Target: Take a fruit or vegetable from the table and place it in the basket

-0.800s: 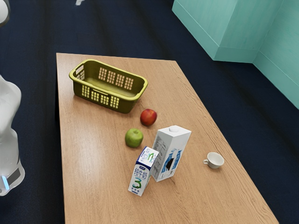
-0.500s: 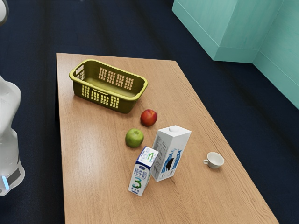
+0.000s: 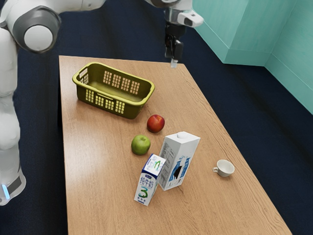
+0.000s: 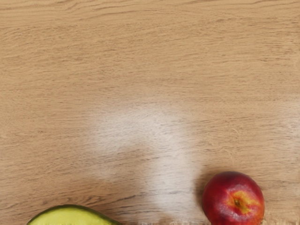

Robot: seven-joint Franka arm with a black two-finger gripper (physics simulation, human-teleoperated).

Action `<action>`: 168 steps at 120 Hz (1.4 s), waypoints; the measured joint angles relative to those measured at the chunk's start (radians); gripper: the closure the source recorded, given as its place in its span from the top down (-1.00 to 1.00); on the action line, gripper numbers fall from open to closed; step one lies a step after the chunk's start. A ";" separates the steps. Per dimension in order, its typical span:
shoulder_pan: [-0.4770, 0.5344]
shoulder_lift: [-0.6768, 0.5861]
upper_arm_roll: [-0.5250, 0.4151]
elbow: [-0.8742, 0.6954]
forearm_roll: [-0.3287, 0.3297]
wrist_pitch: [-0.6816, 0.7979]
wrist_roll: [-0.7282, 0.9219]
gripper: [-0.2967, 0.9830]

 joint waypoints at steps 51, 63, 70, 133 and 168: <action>0.113 -0.035 -0.258 -0.365 0.034 0.087 -0.073 0.50; 0.110 -0.101 -0.244 -0.389 0.007 0.043 -0.092 0.50; 0.092 -0.154 -0.236 -0.414 -0.002 0.023 -0.102 0.50; -0.245 -0.218 -0.128 -0.627 -0.011 0.227 -0.179 0.50; -0.244 -0.205 -0.126 -0.688 -0.016 0.260 -0.205 0.50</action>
